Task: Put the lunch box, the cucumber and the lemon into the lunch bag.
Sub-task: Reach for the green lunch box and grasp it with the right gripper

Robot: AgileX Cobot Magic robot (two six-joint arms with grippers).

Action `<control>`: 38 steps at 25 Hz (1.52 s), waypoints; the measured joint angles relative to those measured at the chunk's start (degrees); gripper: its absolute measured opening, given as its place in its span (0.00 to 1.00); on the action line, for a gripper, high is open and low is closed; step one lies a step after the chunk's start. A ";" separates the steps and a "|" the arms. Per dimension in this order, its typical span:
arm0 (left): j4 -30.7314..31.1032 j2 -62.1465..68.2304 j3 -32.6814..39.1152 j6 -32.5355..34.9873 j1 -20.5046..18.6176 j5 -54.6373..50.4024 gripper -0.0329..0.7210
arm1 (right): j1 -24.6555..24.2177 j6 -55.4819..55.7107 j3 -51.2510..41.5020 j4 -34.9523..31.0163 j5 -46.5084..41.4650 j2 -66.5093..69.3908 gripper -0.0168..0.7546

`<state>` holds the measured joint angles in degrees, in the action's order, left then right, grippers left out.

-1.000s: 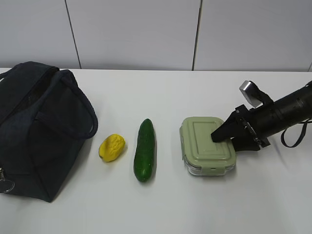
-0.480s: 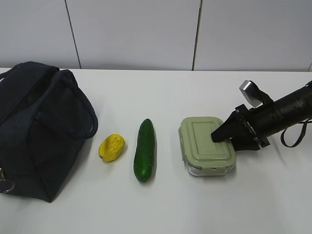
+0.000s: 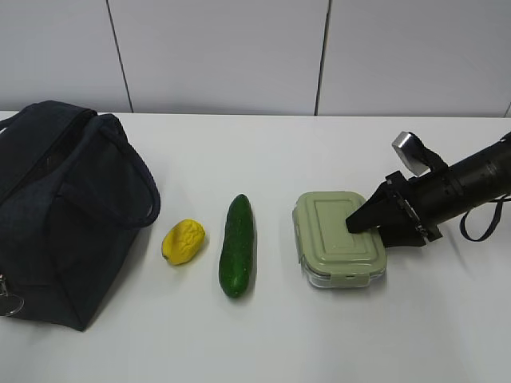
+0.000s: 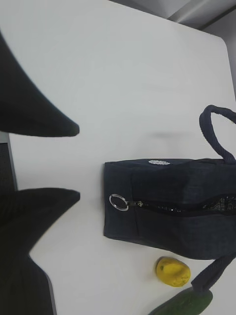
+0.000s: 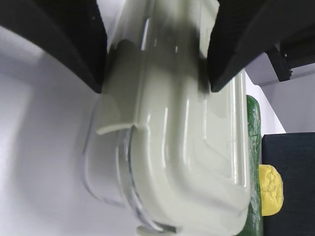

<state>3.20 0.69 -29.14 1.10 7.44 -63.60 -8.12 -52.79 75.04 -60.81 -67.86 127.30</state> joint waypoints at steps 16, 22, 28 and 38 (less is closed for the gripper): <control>0.00 0.00 0.00 0.00 0.00 0.00 0.36 | 0.00 0.00 0.00 0.12 0.00 0.00 0.63; 0.00 0.00 0.00 0.00 0.00 0.00 0.36 | 0.00 0.00 0.00 0.22 0.00 0.00 0.62; 0.00 0.00 0.00 0.00 0.00 0.00 0.36 | 0.00 0.00 0.00 0.22 -0.33 0.00 0.58; 0.00 0.00 0.00 0.00 0.00 0.00 0.36 | 0.00 0.11 0.00 0.22 -0.45 0.00 0.55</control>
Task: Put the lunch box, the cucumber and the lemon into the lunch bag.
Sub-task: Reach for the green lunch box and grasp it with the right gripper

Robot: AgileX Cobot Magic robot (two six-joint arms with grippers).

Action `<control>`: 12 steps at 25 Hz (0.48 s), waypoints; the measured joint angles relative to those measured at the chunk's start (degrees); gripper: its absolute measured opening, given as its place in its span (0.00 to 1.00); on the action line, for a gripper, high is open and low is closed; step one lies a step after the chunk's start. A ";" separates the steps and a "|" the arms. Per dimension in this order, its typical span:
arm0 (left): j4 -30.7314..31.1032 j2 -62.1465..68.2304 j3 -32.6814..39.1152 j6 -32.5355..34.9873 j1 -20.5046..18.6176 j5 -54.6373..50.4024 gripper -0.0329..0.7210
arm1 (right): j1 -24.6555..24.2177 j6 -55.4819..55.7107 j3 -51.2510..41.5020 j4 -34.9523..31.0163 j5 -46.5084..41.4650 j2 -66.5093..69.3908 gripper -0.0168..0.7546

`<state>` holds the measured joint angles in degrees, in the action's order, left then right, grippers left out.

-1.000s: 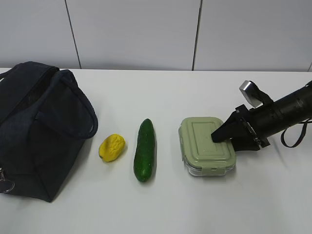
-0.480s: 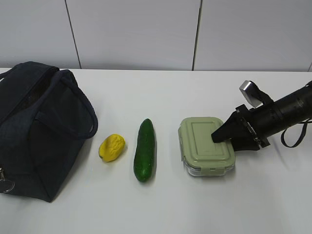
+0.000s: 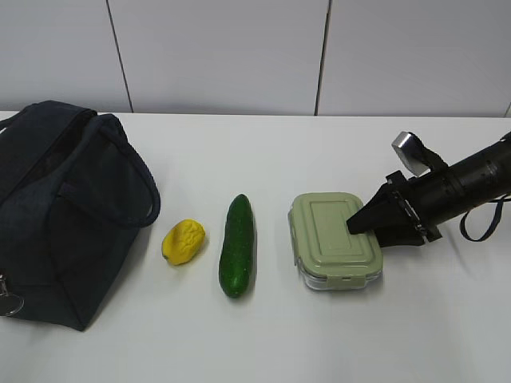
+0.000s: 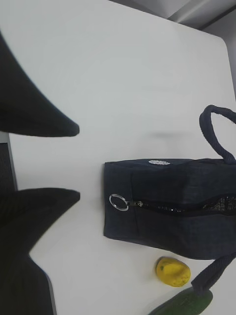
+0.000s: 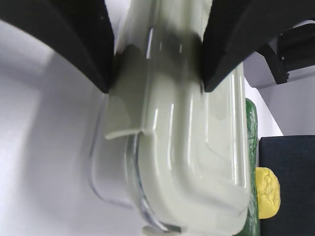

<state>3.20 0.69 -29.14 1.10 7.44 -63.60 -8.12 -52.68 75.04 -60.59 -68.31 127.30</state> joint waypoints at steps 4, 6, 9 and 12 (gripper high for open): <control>0.00 0.00 0.00 0.00 0.00 0.00 0.36 | 0.00 0.00 0.00 0.00 0.00 0.00 0.55; 0.00 0.00 0.00 0.00 0.00 0.00 0.36 | 0.00 0.00 0.00 0.00 -0.12 0.00 0.55; 0.00 0.00 0.00 0.00 0.00 0.00 0.36 | 0.00 0.00 0.00 0.00 -0.12 0.00 0.55; 0.00 0.00 0.00 0.00 0.00 0.00 0.36 | 0.00 0.00 0.00 0.00 -0.12 0.00 0.55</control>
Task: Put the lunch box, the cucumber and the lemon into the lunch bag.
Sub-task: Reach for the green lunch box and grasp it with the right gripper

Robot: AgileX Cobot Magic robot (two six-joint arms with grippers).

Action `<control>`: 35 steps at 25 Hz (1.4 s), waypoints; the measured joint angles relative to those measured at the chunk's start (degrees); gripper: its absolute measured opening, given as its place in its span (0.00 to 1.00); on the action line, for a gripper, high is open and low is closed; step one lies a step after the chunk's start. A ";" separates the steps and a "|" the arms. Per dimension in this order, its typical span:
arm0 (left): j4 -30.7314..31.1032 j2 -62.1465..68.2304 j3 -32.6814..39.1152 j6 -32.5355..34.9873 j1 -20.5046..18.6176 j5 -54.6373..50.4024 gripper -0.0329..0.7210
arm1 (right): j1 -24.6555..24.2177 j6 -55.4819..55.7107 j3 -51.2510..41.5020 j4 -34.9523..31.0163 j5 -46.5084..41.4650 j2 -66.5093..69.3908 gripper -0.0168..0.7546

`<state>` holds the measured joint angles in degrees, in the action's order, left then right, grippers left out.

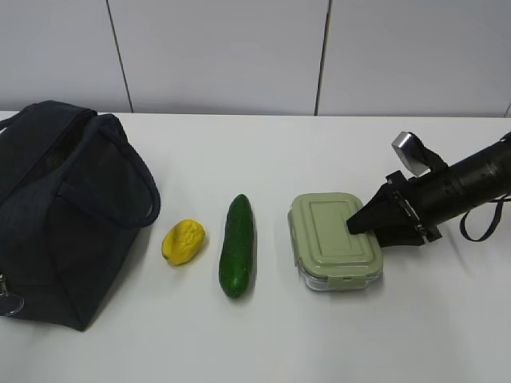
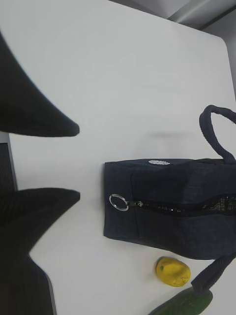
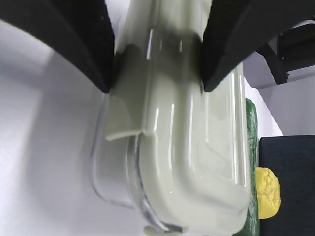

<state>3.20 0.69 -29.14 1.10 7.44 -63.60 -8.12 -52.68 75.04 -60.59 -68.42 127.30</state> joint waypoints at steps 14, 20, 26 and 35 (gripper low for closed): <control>0.00 0.00 0.00 0.00 0.00 0.00 0.36 | 0.00 0.00 0.00 0.00 -0.10 0.00 0.52; 0.00 0.00 0.00 0.00 0.00 0.00 0.36 | 0.00 0.34 0.00 0.00 -0.10 0.00 0.51; 0.00 0.00 0.00 0.00 0.00 0.00 0.36 | 0.00 1.35 0.00 0.00 -0.10 0.00 0.51; 0.00 0.00 0.00 0.00 0.00 0.00 0.36 | 0.00 2.47 0.00 0.57 0.25 -0.88 0.51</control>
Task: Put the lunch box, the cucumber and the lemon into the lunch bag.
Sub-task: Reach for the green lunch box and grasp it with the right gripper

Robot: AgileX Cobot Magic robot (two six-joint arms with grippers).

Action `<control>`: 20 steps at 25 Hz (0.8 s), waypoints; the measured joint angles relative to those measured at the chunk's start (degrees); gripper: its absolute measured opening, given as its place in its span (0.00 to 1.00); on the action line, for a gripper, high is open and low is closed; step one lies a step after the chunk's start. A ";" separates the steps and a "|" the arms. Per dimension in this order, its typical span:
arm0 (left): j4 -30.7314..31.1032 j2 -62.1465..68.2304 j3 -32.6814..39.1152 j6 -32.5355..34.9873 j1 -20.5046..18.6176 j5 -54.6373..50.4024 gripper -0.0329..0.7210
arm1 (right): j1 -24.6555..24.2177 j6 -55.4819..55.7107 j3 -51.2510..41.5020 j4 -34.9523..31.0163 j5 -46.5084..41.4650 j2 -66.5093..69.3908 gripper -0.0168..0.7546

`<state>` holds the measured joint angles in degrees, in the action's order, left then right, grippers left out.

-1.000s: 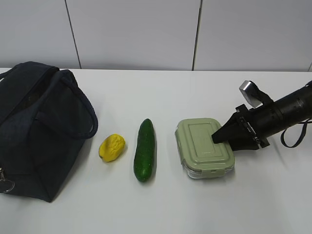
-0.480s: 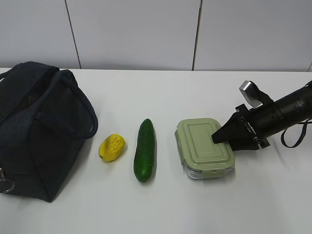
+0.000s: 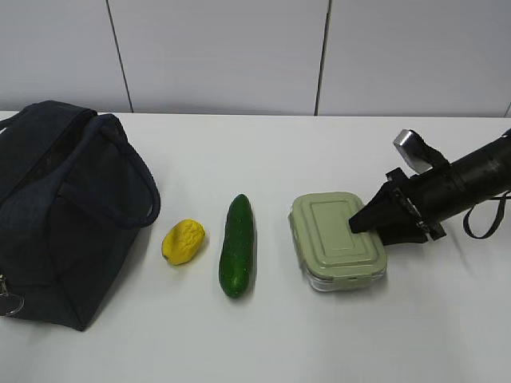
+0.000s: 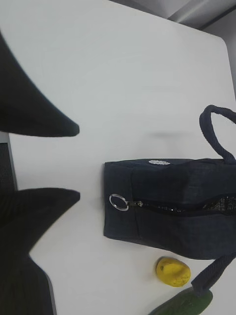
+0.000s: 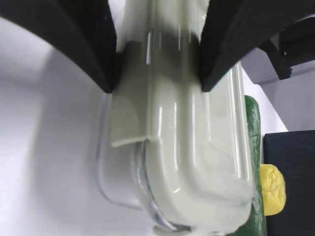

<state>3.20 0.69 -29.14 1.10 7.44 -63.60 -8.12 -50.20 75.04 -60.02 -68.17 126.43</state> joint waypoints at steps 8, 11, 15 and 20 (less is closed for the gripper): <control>0.00 0.00 0.00 0.00 0.00 0.00 0.36 | 0.00 0.47 0.00 0.65 0.90 -0.73 0.51; 0.00 0.00 0.00 0.00 0.00 0.00 0.36 | 0.00 0.69 0.00 0.65 0.90 -0.82 0.51; 0.00 0.00 0.00 0.00 0.00 0.00 0.36 | 0.00 0.69 0.00 0.32 1.03 -0.82 0.51; 0.00 0.00 0.00 0.00 0.00 0.00 0.36 | 0.00 0.69 0.00 0.32 1.14 -0.82 0.51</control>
<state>3.20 0.69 -29.14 1.10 7.44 -63.60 -8.12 -49.52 75.04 -59.70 -67.04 125.61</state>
